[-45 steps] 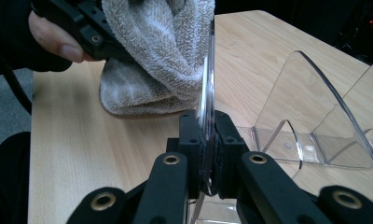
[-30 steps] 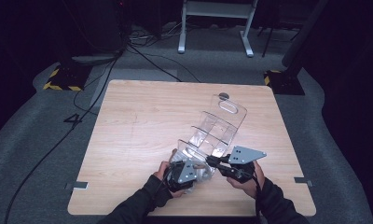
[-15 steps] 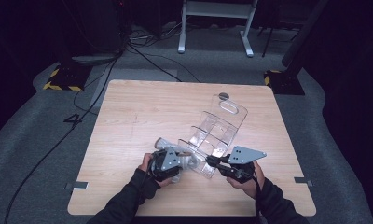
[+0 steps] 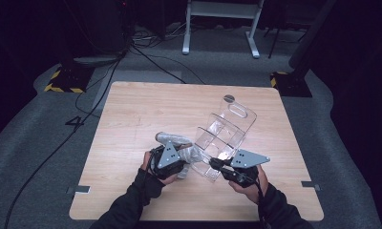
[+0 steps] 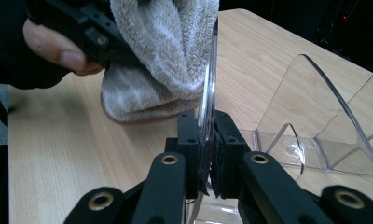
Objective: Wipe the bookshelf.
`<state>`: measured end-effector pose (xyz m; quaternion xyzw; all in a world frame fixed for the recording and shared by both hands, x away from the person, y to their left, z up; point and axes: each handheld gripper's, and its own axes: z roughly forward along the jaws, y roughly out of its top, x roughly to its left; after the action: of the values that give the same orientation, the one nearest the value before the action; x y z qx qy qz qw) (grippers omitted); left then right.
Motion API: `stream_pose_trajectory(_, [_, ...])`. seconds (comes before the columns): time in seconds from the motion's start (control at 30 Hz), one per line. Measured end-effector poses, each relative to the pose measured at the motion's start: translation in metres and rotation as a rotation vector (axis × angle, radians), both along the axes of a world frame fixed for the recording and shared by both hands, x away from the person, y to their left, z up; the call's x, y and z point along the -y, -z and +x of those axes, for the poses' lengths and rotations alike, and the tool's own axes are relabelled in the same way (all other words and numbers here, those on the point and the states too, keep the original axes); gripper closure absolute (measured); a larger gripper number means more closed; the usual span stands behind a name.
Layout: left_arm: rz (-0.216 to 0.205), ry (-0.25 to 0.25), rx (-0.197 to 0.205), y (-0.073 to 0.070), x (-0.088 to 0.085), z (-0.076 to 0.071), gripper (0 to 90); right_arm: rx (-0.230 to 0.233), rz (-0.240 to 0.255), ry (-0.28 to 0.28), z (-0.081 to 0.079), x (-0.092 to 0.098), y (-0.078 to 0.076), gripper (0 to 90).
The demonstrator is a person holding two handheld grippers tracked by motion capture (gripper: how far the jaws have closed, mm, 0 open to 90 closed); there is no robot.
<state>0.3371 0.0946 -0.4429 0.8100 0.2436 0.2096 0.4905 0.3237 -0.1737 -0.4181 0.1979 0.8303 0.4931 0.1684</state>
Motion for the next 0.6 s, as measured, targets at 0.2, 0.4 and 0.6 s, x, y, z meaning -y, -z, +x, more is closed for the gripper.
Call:
stream_pose_trajectory(0.2, [0.036,0.127,-0.057,0.018,0.021,-0.012,70.5,0.008,-0.004,-0.001,0.0,-0.001,0.0,83.7])
stream_pose_trajectory(0.4, [0.208,0.227,-0.108,0.056,0.067,-0.032,69.9,0.016,-0.011,0.006,-0.002,-0.001,0.0,84.1])
stream_pose_trajectory(0.6, [0.266,0.2,-0.085,0.053,0.059,-0.026,70.3,0.008,-0.004,-0.001,-0.001,0.0,0.0,84.7])
